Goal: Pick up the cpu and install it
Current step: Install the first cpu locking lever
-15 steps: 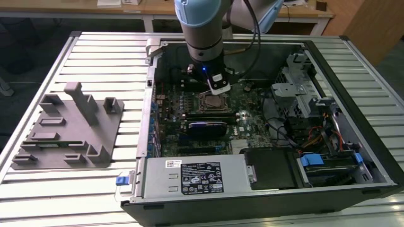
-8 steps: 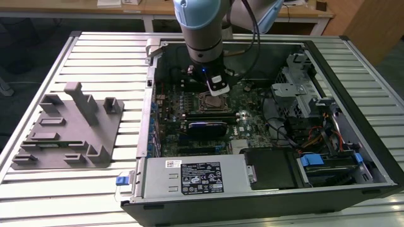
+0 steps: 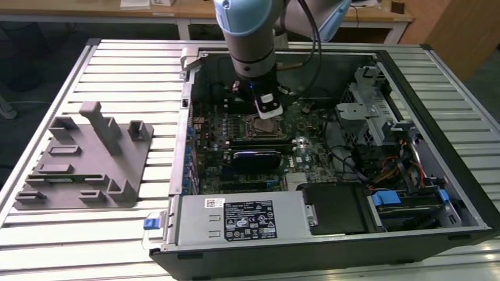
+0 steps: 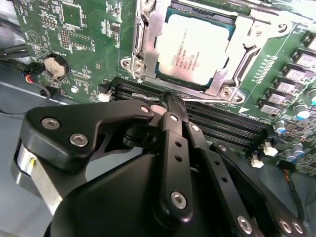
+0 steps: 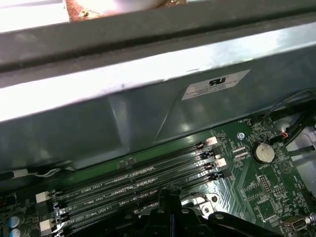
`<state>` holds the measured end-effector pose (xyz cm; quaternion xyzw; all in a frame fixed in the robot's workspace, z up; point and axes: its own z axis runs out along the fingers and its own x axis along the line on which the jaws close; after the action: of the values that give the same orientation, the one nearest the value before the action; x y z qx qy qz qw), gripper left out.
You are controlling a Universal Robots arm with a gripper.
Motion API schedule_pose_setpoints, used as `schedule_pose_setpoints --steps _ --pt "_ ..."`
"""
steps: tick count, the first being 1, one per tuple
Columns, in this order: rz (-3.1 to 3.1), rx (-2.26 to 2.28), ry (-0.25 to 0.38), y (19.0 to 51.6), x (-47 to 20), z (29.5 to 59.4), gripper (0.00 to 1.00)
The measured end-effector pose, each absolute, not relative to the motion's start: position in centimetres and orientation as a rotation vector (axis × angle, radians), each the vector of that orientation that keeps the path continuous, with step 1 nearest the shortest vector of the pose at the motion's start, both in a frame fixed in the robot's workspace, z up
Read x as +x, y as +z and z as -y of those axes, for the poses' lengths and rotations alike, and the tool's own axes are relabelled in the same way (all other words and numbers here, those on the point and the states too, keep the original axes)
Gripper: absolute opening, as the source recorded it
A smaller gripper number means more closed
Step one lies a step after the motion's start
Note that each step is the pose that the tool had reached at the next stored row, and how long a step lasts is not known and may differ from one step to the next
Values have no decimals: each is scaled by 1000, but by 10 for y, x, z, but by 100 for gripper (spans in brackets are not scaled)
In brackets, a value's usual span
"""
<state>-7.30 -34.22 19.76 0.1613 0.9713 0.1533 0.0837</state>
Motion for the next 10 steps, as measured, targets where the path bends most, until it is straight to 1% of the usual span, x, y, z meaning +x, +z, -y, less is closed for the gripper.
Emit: schedule_pose_setpoints --steps 10 --pt "-2875 567 449 197 -73 339 11"
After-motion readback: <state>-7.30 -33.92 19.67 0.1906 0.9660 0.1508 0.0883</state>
